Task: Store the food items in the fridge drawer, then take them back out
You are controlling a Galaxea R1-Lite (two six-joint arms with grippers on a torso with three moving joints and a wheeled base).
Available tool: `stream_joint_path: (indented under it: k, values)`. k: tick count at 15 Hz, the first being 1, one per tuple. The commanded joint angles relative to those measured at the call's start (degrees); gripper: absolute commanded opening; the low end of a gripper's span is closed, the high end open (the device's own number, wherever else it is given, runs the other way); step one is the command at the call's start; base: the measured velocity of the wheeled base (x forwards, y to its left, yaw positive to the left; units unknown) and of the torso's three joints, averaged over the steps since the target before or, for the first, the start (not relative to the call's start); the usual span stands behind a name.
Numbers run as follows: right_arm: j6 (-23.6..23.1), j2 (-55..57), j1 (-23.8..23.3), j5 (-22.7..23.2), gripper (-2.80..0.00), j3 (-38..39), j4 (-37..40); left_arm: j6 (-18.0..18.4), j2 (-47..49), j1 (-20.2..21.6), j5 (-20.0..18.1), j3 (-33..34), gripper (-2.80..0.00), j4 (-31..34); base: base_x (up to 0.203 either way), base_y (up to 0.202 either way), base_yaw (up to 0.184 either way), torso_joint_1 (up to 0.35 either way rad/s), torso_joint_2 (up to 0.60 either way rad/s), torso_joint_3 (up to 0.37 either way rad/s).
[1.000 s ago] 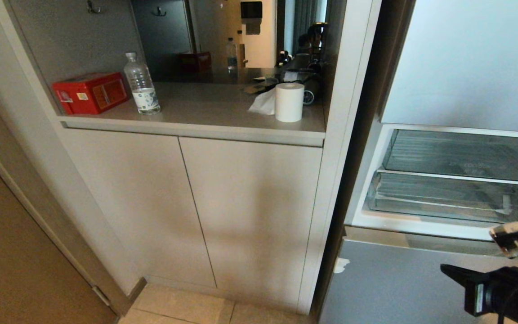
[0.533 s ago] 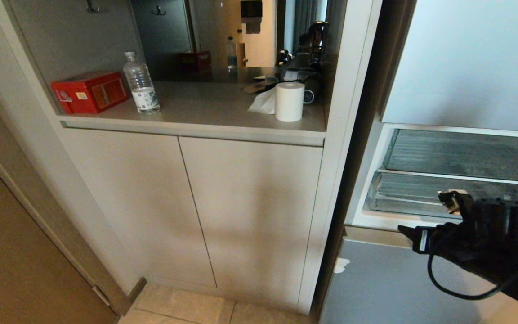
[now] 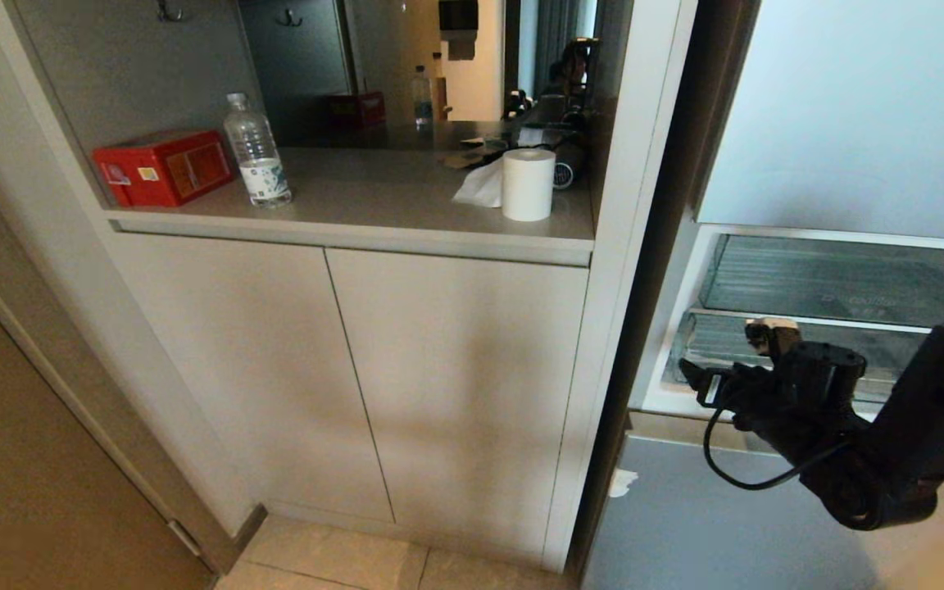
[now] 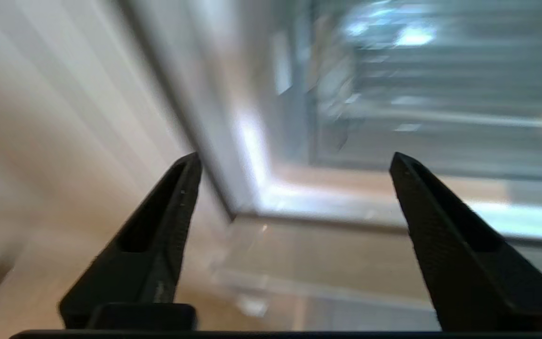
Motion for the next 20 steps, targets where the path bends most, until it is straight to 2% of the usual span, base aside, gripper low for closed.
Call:
stream_joint_path:
  k: [1, 7, 11, 20]
  values:
    - [-0.1, 2.7, -0.1, -2.2, 0.0, -2.1, -0.6, 0.0, 0.0, 0.0, 0.0, 0.1, -2.8, 0.0, 0.0, 0.0, 0.0, 0.0, 0.0, 0.0]
    - [-0.1, 3.2, -0.4, -3.3, 0.0, -3.6, -0.7, 0.0, 0.0, 0.0, 0.0, 0.1, -2.8, 0.0, 0.0, 0.0, 0.0, 0.0, 0.0, 0.0]
    - [0.3, 7.9, -0.4, -8.1, 0.0, -9.5, -0.8, 0.0, 0.0, 0.0, 0.0, 0.1, -2.8, 0.0, 0.0, 0.0, 0.0, 0.0, 0.0, 0.0]
    - [3.7, 10.2, 0.0, -8.2, 0.0, -13.6, -0.7, 0.0, 0.0, 0.0, 0.0, 0.1, -2.8, 0.0, 0.0, 0.0, 0.0, 0.0, 0.0, 0.0]
